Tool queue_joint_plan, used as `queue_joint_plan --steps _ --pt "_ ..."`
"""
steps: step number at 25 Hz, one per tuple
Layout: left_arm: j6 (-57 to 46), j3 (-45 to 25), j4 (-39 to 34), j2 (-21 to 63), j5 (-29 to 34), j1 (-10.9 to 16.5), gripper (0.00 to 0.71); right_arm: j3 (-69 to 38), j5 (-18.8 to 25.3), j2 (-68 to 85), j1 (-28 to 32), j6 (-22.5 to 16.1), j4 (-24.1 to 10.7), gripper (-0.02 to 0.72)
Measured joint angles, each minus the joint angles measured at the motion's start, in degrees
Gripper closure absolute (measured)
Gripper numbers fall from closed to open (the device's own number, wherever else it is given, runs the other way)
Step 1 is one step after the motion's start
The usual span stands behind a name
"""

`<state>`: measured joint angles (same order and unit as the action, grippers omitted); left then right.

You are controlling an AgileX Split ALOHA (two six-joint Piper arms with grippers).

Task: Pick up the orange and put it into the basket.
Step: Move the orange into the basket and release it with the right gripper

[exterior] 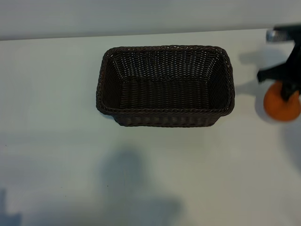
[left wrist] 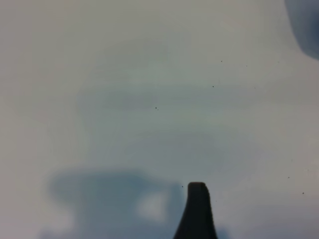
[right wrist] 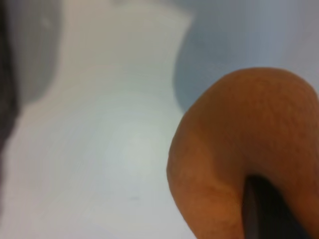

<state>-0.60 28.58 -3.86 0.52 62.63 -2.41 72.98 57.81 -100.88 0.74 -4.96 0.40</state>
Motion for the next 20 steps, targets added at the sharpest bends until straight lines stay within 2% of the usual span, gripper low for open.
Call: queue_joint_plan --steps 5,8,14,20 --pt "0.00 0.00 0.00 0.00 0.00 0.00 0.116 9.59 7.88 3.70 0.00 0.00 0.07 0.620" --pt "0.00 0.00 0.00 0.00 0.00 0.00 0.116 13.65 11.09 3.92 0.00 0.05 0.44 0.620" --pt "0.00 0.00 0.00 0.00 0.00 0.00 0.116 15.46 12.16 3.92 -1.90 0.05 0.80 0.620" --pt "0.00 0.00 0.00 0.00 0.00 0.00 0.116 15.66 10.89 3.20 -9.98 -0.01 0.91 0.622"
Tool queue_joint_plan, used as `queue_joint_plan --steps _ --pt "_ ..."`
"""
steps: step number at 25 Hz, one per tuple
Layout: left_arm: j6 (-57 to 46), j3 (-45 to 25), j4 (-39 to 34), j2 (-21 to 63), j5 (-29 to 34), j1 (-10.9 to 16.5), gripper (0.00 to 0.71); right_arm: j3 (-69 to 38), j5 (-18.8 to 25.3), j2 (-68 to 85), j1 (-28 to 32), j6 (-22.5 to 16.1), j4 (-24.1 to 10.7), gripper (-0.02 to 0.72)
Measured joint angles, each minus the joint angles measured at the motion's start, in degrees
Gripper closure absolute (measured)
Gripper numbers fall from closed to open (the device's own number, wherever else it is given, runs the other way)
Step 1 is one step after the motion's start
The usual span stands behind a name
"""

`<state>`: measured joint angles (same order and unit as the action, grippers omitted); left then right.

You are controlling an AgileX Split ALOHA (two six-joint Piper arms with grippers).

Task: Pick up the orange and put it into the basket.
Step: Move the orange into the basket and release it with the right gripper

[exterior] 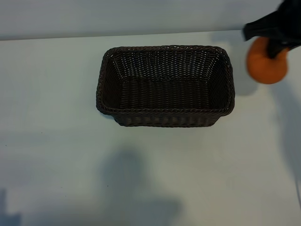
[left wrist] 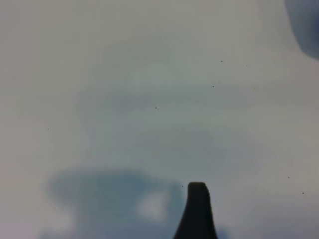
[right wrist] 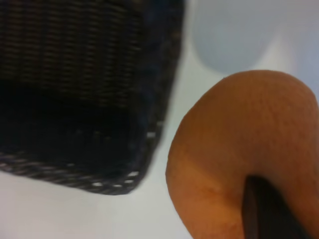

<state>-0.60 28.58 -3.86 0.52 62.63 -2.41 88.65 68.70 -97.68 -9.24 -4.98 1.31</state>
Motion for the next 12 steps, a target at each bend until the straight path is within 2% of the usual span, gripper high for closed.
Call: queue_joint_plan --steps 4,12 --pt "0.00 0.00 0.00 0.00 0.00 0.00 0.116 2.37 0.39 -3.40 -4.52 -0.37 0.12 0.623" --pt "0.00 0.00 0.00 0.00 0.00 0.00 0.116 13.58 1.40 -12.01 -11.71 -1.45 0.19 0.623"
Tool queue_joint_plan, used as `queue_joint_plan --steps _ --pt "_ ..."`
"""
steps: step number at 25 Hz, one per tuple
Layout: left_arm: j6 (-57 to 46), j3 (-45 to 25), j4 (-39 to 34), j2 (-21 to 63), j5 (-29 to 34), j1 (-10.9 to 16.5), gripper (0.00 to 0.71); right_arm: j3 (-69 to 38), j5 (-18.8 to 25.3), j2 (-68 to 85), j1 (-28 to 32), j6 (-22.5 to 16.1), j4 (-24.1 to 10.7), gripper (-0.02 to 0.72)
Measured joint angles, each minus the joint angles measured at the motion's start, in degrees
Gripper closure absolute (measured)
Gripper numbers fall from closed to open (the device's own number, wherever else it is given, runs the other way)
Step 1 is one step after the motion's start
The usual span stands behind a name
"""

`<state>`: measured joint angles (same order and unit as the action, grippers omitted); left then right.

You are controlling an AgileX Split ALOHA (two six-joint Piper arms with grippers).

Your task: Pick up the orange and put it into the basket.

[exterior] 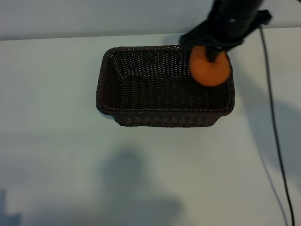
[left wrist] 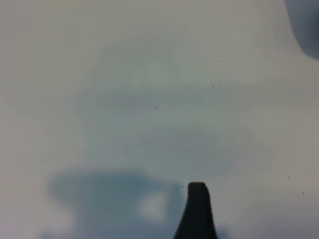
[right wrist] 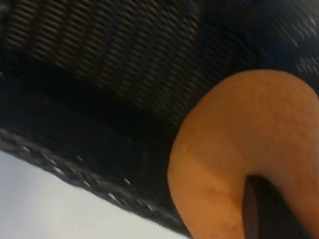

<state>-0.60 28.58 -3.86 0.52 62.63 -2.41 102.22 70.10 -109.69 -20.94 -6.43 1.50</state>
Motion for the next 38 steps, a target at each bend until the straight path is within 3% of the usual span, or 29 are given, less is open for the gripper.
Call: queue_joint_plan --steps 6,16,27,31,38 --pt "0.00 0.00 0.00 0.00 0.00 0.00 0.116 5.68 -0.06 -6.96 -1.41 -0.05 0.27 0.625" --pt "0.00 0.00 0.00 0.00 0.00 0.00 0.117 5.86 -0.18 -17.31 -1.41 -0.05 1.48 0.627" --pt "0.00 0.00 0.00 0.00 -0.10 0.00 0.117 7.12 -0.04 -19.37 -1.41 -0.07 1.89 0.619" --pt "0.00 0.00 0.00 0.00 -0.10 0.00 0.117 10.68 0.23 -19.49 -1.41 -0.07 1.96 0.515" --pt "0.00 0.00 0.00 0.00 -0.10 0.00 0.118 16.20 0.01 -19.17 -1.41 1.16 6.58 0.174"
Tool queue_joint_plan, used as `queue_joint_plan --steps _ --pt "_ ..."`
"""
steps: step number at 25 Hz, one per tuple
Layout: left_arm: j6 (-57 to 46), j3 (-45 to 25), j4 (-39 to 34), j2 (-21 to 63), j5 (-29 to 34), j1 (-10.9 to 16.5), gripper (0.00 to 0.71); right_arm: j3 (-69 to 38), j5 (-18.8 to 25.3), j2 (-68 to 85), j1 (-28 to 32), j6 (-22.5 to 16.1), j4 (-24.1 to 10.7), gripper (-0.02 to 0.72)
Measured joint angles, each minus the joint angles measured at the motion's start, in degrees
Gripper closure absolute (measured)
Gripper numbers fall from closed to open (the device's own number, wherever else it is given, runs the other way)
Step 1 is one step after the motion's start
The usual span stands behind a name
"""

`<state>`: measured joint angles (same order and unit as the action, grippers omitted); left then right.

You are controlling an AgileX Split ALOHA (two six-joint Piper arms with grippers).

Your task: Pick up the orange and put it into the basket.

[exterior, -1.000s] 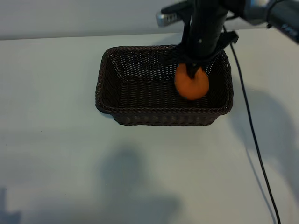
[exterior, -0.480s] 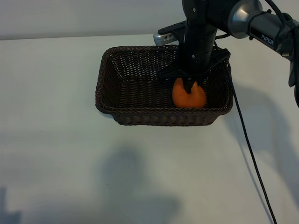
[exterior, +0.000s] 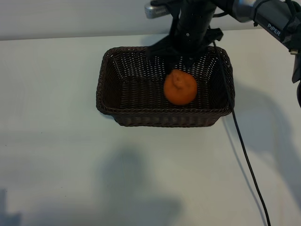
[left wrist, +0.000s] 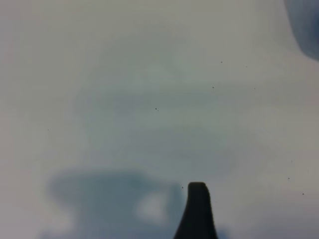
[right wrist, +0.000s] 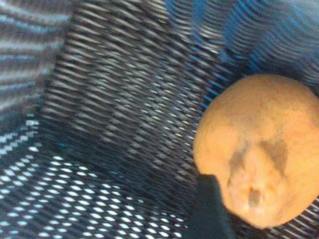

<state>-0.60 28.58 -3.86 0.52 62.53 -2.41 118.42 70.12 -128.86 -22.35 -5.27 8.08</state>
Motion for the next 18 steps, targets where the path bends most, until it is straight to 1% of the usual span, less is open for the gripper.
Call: queue_joint_plan --steps 2,4,7,9,12,18 --pt "0.00 0.00 0.00 0.00 0.00 0.00 0.118 0.15 0.05 0.08 0.00 0.37 0.47 0.142" --pt "0.00 0.00 0.00 0.00 0.00 0.00 0.118 0.15 0.12 0.49 0.00 0.36 -0.29 0.139" --pt "0.00 0.00 0.00 0.00 -0.05 0.00 0.118 0.15 0.12 2.54 0.61 0.53 -3.75 0.150" --pt "0.00 0.00 0.00 0.00 -0.05 0.00 0.118 0.15 0.17 4.13 2.08 0.92 -5.55 0.155" --pt "0.00 0.00 0.00 0.00 -0.05 0.00 0.118 0.27 0.12 6.08 6.64 1.86 -6.21 0.161" --pt "0.00 0.00 0.00 0.00 -0.05 0.00 0.118 0.28 0.12 7.82 19.88 5.27 -8.08 0.163"
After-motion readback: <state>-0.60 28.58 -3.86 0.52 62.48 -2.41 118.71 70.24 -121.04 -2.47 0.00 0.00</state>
